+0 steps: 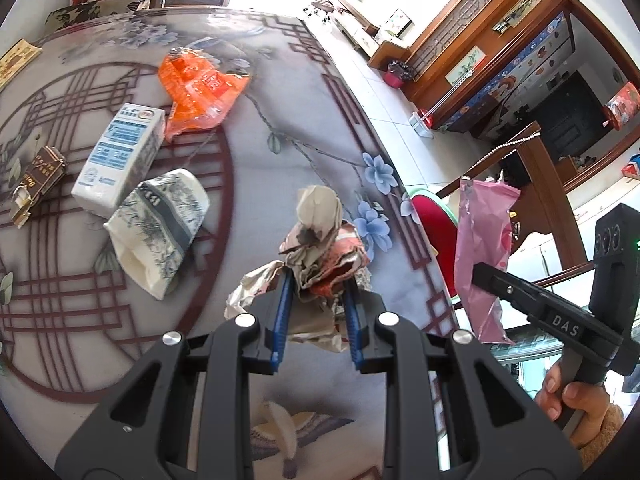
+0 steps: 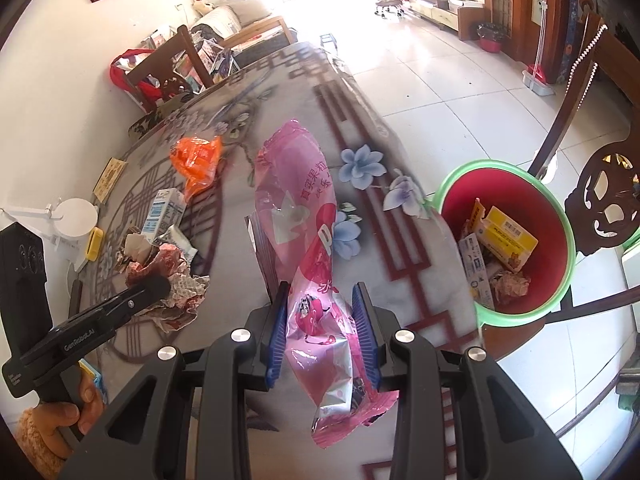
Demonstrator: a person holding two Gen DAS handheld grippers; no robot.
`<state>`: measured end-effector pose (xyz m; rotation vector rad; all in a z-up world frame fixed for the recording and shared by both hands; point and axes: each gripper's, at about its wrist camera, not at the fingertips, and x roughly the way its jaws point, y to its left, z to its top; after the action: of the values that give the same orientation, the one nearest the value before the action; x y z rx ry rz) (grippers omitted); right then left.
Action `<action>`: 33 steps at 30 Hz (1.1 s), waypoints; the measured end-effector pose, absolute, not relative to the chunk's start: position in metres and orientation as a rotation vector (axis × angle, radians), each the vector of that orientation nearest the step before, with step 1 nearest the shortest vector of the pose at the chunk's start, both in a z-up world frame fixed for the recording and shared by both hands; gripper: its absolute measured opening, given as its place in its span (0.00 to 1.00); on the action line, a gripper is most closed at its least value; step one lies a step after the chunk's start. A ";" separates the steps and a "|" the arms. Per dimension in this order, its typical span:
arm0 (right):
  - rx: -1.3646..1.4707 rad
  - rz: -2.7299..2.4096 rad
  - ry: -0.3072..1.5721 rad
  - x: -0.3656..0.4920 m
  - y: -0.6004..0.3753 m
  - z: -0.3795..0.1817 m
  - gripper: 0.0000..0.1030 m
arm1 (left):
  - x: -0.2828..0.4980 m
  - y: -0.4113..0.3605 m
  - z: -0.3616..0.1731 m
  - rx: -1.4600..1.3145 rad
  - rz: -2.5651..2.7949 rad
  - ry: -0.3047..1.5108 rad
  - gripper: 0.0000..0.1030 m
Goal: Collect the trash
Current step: 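Carry the pink wrapper with the right gripper and paper wad with the left toward the bucket, then open both grippers to drop the pink wrapper and paper wad into the bucket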
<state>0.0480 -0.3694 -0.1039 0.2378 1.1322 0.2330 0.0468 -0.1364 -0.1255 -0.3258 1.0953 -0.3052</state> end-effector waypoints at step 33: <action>0.374 -0.008 1.153 0.085 -0.533 -0.141 0.34 | 0.088 -0.252 -0.126 -0.205 -0.402 1.153 0.23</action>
<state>0.0855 -0.5335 -0.1406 0.3740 1.1531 -0.0077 0.0883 -0.2519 -0.1260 -0.2054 1.1530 -0.4019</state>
